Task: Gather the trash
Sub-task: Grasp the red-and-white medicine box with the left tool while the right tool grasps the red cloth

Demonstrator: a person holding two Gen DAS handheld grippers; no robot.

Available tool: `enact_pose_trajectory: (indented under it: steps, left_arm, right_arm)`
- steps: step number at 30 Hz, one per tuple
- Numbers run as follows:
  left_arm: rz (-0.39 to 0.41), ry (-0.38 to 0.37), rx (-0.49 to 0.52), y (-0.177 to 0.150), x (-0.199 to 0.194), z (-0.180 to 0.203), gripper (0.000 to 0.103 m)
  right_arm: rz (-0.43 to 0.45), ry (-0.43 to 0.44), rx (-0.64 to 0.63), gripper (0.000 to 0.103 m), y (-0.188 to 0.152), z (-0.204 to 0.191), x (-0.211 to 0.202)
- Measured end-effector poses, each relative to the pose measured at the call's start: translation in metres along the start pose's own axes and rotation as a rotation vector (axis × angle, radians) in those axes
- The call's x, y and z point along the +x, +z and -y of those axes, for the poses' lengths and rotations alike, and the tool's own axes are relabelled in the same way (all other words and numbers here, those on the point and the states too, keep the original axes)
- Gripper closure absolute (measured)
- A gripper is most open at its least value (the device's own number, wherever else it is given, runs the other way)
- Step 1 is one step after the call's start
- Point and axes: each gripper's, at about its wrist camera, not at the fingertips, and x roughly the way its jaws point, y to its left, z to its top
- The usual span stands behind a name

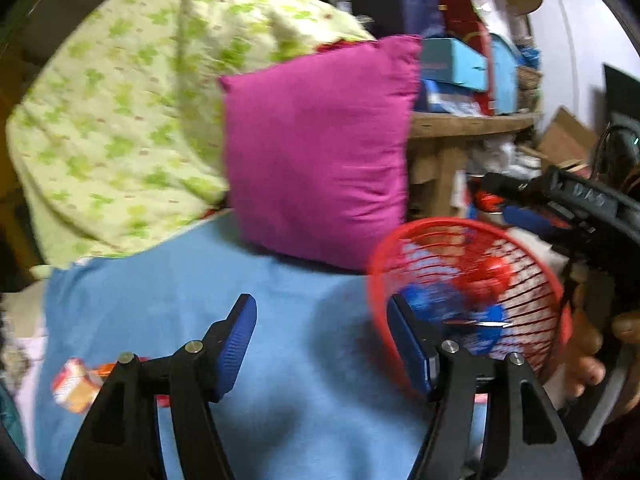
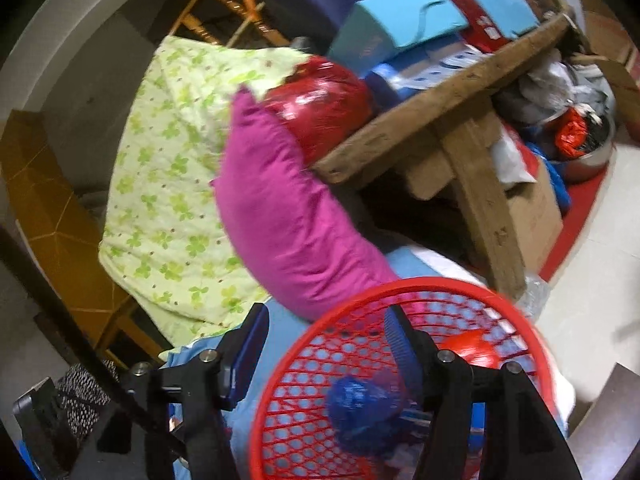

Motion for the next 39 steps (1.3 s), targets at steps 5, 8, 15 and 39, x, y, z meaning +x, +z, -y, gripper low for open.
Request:
enact_pose_trajectory:
  steps: [5,8,15,39]
  left_arm:
    - [0.003,0.160,-0.011,-0.014,-0.021,-0.035,0.033]
    - [0.004,0.222,-0.041,-0.023,-0.033,-0.060,0.033]
    - [0.006,0.313,-0.102,-0.038,-0.055,-0.105,0.033]
    - [-0.040,0.421,-0.239,-0.094,-0.069,-0.190,0.033]
  right_arm:
    - [-0.016,0.059,-0.070,0.039,-0.014,-0.041,0.017]
    - [-0.035,0.097,-0.118,0.039,-0.028,-0.069,0.030]
    - [-0.089,0.151,-0.213,0.039,-0.061,-0.123,0.057]
    - [-0.283,0.226,-0.314,0.039,-0.145,-0.210,0.129]
